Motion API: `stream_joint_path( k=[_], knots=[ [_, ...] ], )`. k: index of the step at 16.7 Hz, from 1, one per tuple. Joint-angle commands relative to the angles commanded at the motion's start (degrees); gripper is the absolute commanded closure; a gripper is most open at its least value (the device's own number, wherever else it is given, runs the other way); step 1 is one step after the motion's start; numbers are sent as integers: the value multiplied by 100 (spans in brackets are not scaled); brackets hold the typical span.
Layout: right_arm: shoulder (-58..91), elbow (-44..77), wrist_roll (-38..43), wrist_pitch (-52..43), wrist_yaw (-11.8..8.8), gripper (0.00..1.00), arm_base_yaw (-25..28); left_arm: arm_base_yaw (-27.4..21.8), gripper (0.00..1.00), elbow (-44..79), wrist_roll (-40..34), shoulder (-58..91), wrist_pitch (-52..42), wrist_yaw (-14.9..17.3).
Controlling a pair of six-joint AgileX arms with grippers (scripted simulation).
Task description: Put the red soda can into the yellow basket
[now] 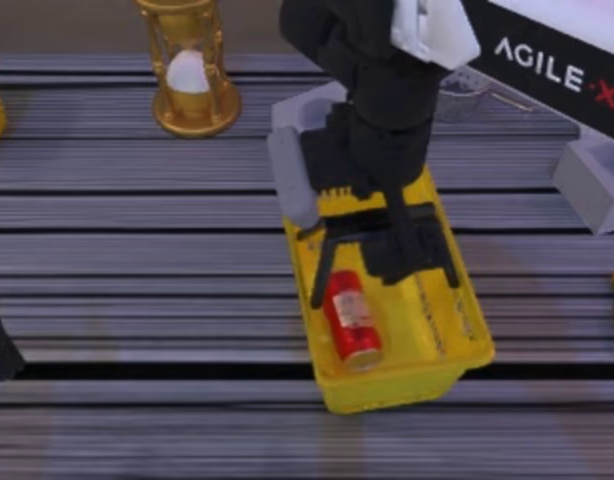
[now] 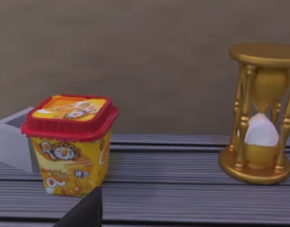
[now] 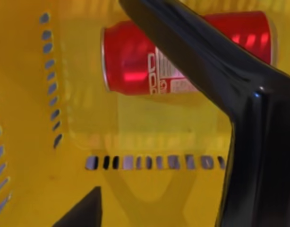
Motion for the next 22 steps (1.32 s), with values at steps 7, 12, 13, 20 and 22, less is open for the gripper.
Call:
stream_joint_path(
  k=[7,12,13,20,22],
  knots=[
    [-23,-405,1,382,0,0,0,0,0,0,0,0,0,0],
    [-28,-499,3,471,0,0,4,0,0,0,0,0,0,0],
    [-28,-499,3,471,0,8,4,0,0,0,0,0,0,0],
    [-28,-499,3,471,0,60,4,0,0,0,0,0,0,0],
    [-28,-499,3,471,0,75,4,0,0,0,0,0,0,0]
  ],
)
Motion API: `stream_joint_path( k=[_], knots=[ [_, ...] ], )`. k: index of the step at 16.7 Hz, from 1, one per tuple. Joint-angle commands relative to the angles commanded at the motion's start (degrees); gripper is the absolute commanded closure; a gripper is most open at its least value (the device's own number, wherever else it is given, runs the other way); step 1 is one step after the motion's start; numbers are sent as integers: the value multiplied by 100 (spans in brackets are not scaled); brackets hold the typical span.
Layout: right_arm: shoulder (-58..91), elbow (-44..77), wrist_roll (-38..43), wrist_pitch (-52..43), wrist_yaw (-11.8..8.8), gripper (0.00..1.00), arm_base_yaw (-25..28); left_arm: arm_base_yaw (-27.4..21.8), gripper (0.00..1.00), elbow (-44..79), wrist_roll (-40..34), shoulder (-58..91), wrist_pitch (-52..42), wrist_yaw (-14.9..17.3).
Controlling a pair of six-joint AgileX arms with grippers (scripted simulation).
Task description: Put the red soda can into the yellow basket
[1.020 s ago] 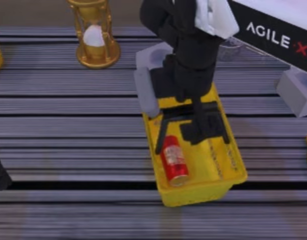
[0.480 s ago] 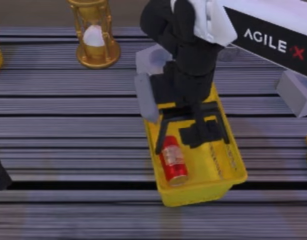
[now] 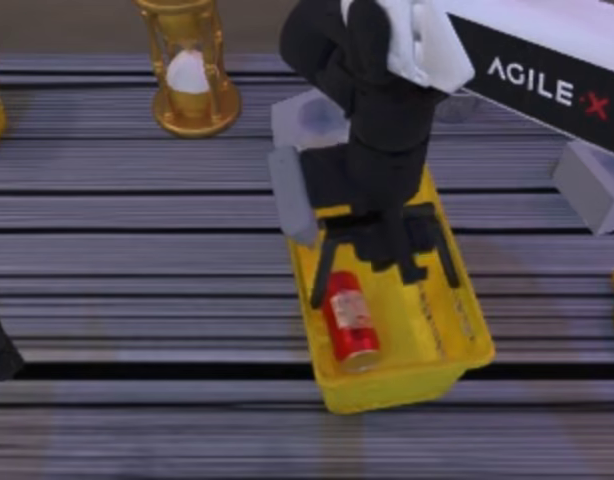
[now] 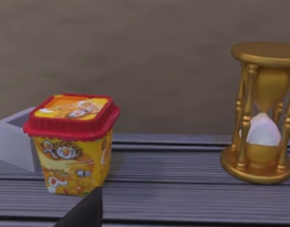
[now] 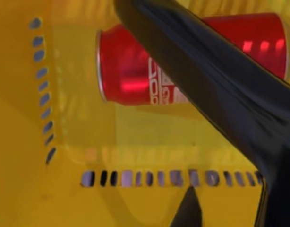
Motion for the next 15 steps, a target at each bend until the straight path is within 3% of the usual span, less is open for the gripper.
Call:
stream_joint_path(
  k=[3,4,15],
  knots=[
    [0,0,0,0,0,98,0,0,0,0,0,0,0,0],
    [0,0,0,0,0,100,0,0,0,0,0,0,0,0],
    [0,0,0,0,0,100,0,0,0,0,0,0,0,0]
  ],
)
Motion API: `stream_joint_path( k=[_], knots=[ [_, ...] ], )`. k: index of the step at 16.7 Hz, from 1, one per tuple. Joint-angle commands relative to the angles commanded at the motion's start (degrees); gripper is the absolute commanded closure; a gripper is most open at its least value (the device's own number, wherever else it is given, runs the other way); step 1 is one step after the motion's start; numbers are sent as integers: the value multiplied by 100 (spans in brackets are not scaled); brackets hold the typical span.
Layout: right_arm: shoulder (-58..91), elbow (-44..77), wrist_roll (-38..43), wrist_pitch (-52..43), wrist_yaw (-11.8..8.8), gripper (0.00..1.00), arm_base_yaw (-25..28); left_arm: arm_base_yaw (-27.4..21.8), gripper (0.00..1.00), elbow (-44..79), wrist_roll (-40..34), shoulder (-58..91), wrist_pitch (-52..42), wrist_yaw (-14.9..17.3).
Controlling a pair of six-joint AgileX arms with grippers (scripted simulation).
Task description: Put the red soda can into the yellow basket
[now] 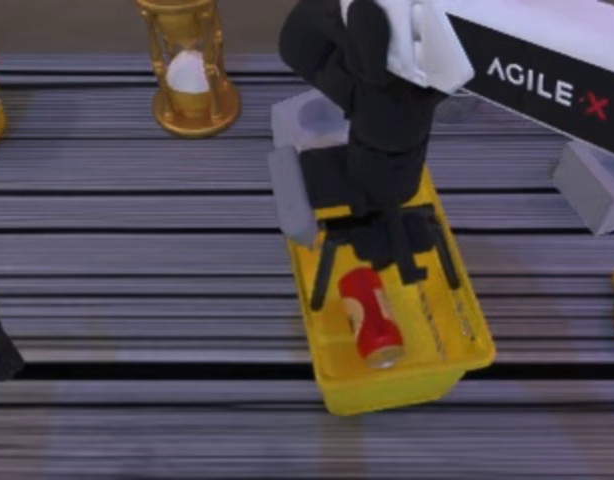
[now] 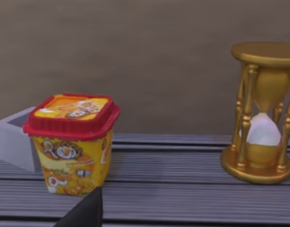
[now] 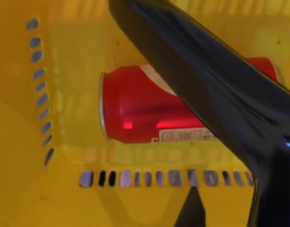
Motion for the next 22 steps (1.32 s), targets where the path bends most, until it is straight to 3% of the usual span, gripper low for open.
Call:
stream_joint_path(
  k=[22],
  knots=[
    [-39,221,-61,-242,6,100,-42,0,0,0,0,0,0,0]
  ],
)
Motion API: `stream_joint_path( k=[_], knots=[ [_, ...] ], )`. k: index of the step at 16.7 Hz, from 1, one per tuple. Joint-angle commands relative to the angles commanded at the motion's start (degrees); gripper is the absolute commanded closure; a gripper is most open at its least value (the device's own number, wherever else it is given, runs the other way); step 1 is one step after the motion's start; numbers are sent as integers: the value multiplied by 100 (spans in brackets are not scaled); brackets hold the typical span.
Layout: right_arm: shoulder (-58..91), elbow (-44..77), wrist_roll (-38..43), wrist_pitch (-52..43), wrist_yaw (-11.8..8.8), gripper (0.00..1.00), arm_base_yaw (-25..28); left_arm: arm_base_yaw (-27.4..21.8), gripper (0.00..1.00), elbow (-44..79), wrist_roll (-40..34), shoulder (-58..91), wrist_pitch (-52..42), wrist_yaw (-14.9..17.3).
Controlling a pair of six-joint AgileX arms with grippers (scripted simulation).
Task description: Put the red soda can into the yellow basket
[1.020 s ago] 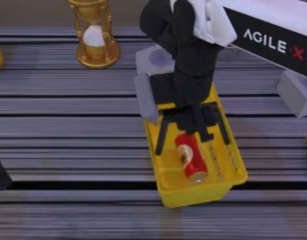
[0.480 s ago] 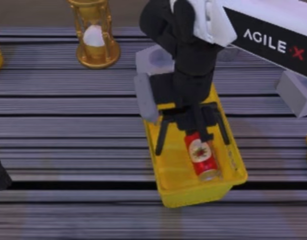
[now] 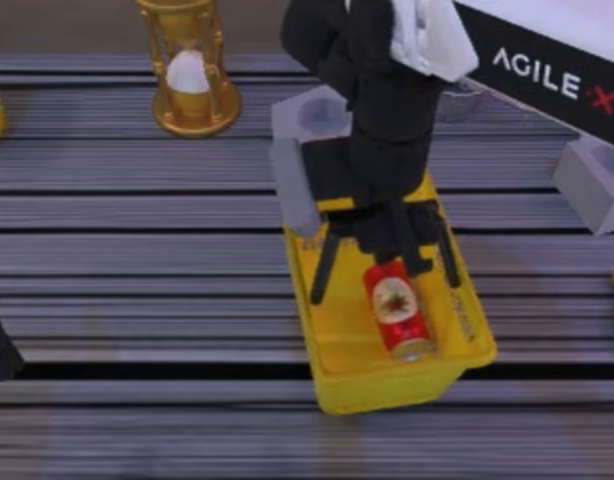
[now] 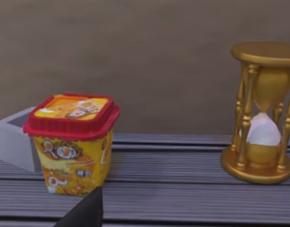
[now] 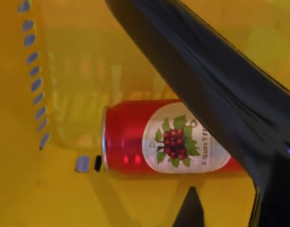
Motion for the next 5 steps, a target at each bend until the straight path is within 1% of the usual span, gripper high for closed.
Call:
stream_joint_path(
  k=[3,5],
  knots=[
    [-120,412,-109,-592,-4,100,-87,0,0,0,0,0,0,0],
    [-176,563,-151,-757,-6,100,-122,0,0,0,0,0,0,0]
  ],
)
